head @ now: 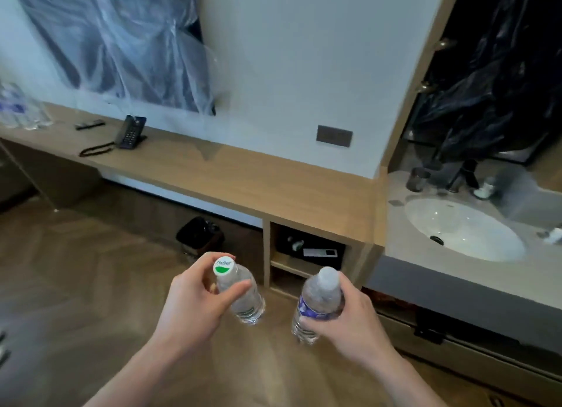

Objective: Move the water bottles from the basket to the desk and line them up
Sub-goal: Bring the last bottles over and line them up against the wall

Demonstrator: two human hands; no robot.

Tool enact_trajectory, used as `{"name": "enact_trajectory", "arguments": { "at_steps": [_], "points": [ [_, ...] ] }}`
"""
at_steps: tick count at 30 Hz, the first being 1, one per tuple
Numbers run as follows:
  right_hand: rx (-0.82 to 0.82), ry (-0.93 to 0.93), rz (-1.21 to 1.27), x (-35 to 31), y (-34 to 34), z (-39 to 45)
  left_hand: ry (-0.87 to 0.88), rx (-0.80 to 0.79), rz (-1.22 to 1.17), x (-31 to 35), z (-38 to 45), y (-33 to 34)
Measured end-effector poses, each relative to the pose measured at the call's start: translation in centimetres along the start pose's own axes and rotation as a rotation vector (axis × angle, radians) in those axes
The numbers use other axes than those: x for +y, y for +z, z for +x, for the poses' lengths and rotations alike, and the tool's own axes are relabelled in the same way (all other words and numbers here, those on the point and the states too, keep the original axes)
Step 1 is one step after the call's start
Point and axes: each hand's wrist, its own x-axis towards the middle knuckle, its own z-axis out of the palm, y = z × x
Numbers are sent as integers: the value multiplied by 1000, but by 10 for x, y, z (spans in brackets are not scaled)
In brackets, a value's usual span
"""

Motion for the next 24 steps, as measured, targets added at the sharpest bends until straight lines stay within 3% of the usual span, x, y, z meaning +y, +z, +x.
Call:
{"name": "enact_trajectory", "arguments": {
  "at_steps": [10, 24],
  "points": [
    [-98, -163, 43, -145, 130, 120, 35, 98, 47, -61, 73, -179],
    [-349, -359, 92, -243, 274, 357, -73, 438, 109, -142, 257, -315]
  ]
}}
